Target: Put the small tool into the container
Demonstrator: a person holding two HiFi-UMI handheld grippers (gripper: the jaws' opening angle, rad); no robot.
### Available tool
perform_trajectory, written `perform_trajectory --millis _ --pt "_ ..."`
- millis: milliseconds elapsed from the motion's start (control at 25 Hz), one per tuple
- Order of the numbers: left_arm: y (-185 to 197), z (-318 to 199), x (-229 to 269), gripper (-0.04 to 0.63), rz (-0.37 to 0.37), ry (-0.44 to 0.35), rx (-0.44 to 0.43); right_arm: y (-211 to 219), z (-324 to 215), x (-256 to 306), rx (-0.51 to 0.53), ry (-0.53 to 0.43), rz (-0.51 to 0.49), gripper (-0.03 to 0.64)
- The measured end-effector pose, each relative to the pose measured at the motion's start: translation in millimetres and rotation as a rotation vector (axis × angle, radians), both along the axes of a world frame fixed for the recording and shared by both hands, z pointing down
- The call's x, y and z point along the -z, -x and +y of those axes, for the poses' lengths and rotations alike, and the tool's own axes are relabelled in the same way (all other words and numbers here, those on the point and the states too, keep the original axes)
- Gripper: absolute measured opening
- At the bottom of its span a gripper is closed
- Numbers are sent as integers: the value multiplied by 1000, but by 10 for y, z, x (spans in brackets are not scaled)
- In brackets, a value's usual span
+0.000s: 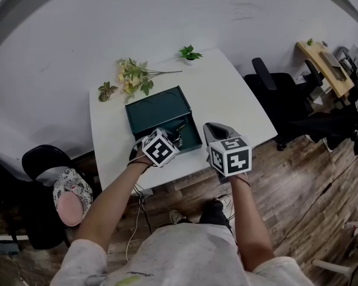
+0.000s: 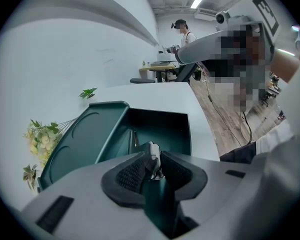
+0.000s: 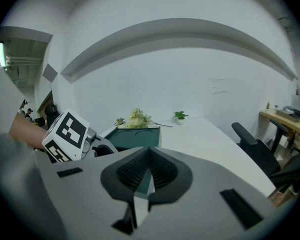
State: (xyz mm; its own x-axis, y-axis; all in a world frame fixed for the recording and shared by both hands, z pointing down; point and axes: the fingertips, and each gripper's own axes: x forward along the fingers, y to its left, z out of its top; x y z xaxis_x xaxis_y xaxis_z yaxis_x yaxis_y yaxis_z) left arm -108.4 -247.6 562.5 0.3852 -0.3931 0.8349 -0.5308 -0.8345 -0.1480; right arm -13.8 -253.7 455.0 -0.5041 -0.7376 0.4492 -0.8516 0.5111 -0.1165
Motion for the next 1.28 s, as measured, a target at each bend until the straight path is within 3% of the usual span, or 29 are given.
perform_trajectory --millis 240,720,1280 --pt "-3 21 43 100 -5 -13 -5 35 3 18 12 -1 2 3" --pt "126 -44 509 94 146 -84 80 240 -40 156 60 -27 2 3" --pt "808 -222 1015 55 342 -204 373 476 -133 415 90 -68 -25 3"
